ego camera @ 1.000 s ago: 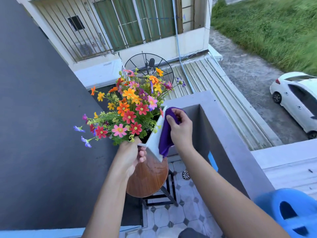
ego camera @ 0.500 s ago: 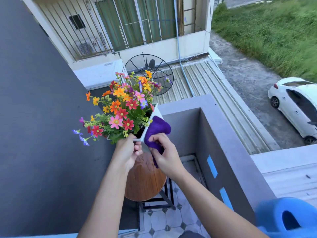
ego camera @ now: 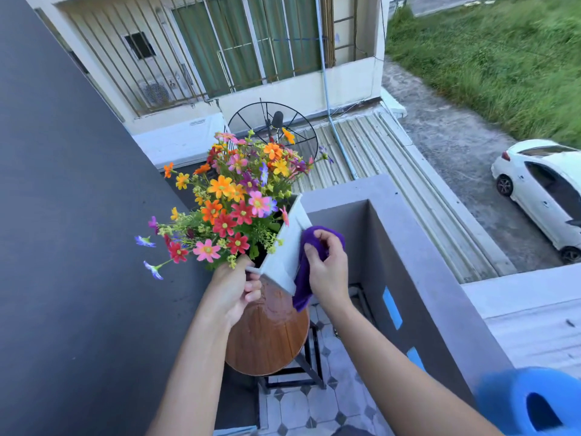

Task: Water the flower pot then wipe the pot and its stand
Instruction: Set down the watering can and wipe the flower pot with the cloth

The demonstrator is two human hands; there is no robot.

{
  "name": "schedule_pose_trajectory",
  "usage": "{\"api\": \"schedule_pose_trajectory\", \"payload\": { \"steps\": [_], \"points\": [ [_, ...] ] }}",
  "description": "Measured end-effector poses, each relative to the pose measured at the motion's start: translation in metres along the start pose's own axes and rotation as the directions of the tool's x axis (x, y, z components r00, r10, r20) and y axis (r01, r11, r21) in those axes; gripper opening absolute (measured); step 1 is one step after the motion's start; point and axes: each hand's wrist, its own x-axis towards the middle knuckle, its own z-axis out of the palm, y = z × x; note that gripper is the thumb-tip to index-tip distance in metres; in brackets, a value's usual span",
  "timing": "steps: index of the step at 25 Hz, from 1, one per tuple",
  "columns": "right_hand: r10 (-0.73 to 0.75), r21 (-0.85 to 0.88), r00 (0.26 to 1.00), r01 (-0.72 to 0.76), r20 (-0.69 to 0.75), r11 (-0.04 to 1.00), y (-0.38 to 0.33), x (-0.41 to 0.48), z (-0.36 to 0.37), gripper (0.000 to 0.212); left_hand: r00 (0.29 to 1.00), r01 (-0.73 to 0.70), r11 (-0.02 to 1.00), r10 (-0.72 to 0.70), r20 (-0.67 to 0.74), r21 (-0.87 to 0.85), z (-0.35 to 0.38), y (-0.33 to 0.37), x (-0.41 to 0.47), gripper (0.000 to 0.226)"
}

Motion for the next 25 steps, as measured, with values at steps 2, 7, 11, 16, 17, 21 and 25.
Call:
{"api": "schedule_pose_trajectory", "payload": {
  "steps": [2, 7, 11, 16, 17, 21, 25],
  "points": [
    [0.034, 0.038, 0.998, -0.032, -0.060, 0.999, -0.008, 0.021, -0.006, 0.021, 1.000, 0.008, 0.999, -0.008, 0.005, 0.050, -0.003, -0.001, 0.001, 0.027],
    [-0.075, 0.041, 0.996, 0.073, 0.043, 0.996, -0.035, 0.041, -0.007, 0.020, 0.999, 0.042, 0.996, -0.042, 0.006, 0.077, -0.003, -0.006, 0.002, 0.026],
    [-0.138, 0.061, 0.983, 0.131, 0.122, 0.989, -0.039, 0.032, -0.006, 0.018, 1.000, 0.020, 0.999, -0.020, 0.006, 0.035, 0.001, 0.001, 0.001, 0.028],
    [-0.141, 0.086, 0.966, 0.125, 0.218, 0.988, -0.038, 0.006, -0.003, 0.013, 0.999, 0.034, 0.999, -0.034, -0.005, 0.041, 0.002, 0.004, 0.002, 0.027],
    [-0.134, 0.094, 0.971, 0.117, 0.197, 0.989, -0.038, 0.003, -0.003, 0.012, 0.999, 0.037, 0.998, -0.036, -0.012, 0.053, 0.001, 0.003, 0.002, 0.027],
    [0.009, 0.165, 0.999, -0.016, 0.047, 0.986, -0.035, 0.030, -0.014, 0.006, 0.999, 0.048, 0.996, -0.047, -0.005, 0.072, -0.007, -0.001, -0.004, 0.026],
    [0.112, 0.061, 0.985, -0.121, 0.128, 0.991, -0.039, 0.070, -0.031, 0.012, 0.999, 0.049, 0.995, -0.050, 0.003, 0.092, -0.013, -0.001, -0.010, 0.030]
  ]
}}
